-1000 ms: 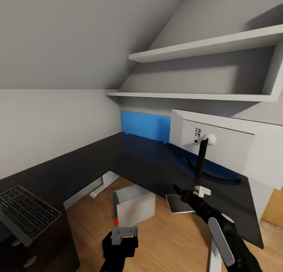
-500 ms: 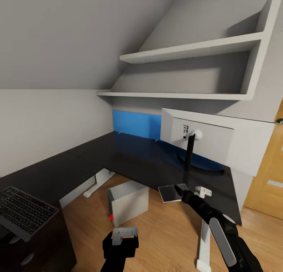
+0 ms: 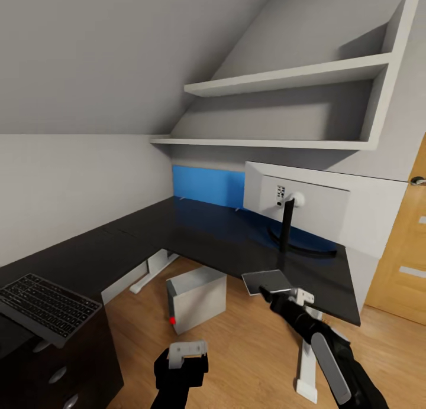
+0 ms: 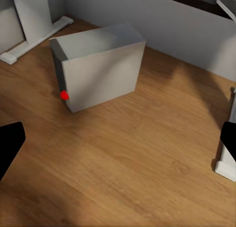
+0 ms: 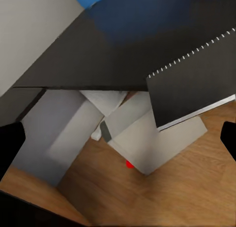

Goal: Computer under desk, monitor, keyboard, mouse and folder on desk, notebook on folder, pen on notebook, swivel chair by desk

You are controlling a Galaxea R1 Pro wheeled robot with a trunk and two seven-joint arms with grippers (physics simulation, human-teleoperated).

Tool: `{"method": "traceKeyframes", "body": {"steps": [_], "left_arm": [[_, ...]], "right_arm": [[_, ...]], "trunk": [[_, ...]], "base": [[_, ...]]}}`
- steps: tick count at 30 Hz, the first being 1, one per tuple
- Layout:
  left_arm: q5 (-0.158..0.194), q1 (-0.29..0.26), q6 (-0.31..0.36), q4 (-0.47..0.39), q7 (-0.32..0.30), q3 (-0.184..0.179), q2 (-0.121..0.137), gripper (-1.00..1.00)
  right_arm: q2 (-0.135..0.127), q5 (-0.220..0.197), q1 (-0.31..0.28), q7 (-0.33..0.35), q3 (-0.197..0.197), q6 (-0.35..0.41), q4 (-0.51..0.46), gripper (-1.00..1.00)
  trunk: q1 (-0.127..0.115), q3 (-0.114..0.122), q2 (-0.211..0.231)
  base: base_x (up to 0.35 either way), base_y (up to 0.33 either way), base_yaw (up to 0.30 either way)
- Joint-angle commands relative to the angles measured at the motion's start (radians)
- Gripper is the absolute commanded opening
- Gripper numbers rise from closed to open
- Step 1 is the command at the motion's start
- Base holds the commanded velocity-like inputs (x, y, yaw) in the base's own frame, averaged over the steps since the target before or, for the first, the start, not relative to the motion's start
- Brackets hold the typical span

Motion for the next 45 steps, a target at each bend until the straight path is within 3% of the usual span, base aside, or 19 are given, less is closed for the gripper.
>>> {"method": "traceKeyframes", "body": {"steps": [1,3,4,8,9,11,12,16,19,24,30,36,45], "left_arm": [[0.006,0.0,0.003,-0.002,0.006,-0.001,0.0,1.0],[0.006,0.0,0.003,-0.002,0.006,-0.001,0.0,1.0],[0.006,0.0,0.003,-0.002,0.007,-0.001,0.0,1.0],[0.006,0.0,0.002,-0.004,0.007,-0.004,-0.001,1.0],[0.006,0.0,0.002,-0.005,0.007,-0.006,-0.001,1.0],[0.006,0.0,0.002,-0.005,0.007,-0.007,-0.002,1.0],[0.006,0.0,0.002,-0.005,0.007,-0.008,-0.002,1.0],[0.006,0.0,0.002,-0.005,0.007,-0.009,-0.003,1.0],[0.006,0.0,0.002,-0.005,0.008,-0.009,-0.003,1.0],[0.006,0.0,0.003,-0.005,0.01,-0.01,-0.003,1.0],[0.006,0.0,0.003,-0.005,0.01,-0.01,-0.003,1.0],[0.006,0.0,0.003,-0.005,0.01,-0.011,-0.003,1.0],[0.006,0.0,0.003,-0.005,0.01,-0.011,-0.003,1.0]], "right_arm": [[0.001,-0.016,0.0,0.003,-0.002,0.007,0.005,1.0],[0.004,-0.057,0.0,0.003,-0.002,0.007,0.022,1.0],[0.005,-0.112,0.0,0.003,-0.002,0.007,0.048,1.0],[0.005,-0.23,0.0,0.006,-0.005,0.006,0.098,1.0],[0.005,-0.281,0.0,0.008,-0.006,0.006,0.112,1.0],[0.005,-0.329,0.0,0.009,-0.007,0.006,0.123,1.0],[0.004,-0.374,0.0,0.01,-0.007,0.005,0.13,1.0],[0.003,-0.452,0.0,0.011,-0.008,0.005,0.139,1.0],[0.001,-0.483,0.0,0.011,-0.009,0.003,0.143,1.0],[-0.003,-0.499,0.0,0.012,-0.015,-0.002,0.145,1.0],[-0.007,-0.503,0.0,0.017,-0.022,-0.002,0.145,1.0],[-0.017,-0.503,0.0,0.063,-0.057,-0.004,0.148,1.0],[-0.029,-0.501,0.0,0.074,-0.066,-0.01,0.154,1.0]], "trunk": [[0.0,-0.001,-0.001],[0.0,-0.001,-0.001],[0.0,-0.001,-0.001],[0.0,-0.001,-0.001],[0.0,-0.001,-0.001],[0.0,-0.001,-0.001],[0.0,-0.001,-0.001],[0.008,-0.007,-0.015],[0.019,-0.017,-0.036],[0.038,-0.032,-0.071],[0.061,-0.051,-0.113],[0.084,-0.07,-0.155],[0.119,-0.098,-0.218]], "base": [[-0.024,0.018,0.0],[-0.016,0.012,0.0],[-0.006,0.005,0.0],[-0.003,0.002,0.0],[-0.001,0.001,0.0],[-0.001,0.0,0.0],[0.0,0.0,0.0],[0.0,0.0,0.0],[0.0,0.0,0.0],[0.0,0.0,0.0],[0.0,0.0,0.0],[0.0,0.0,0.0],[0.0,0.0,0.0]]}}
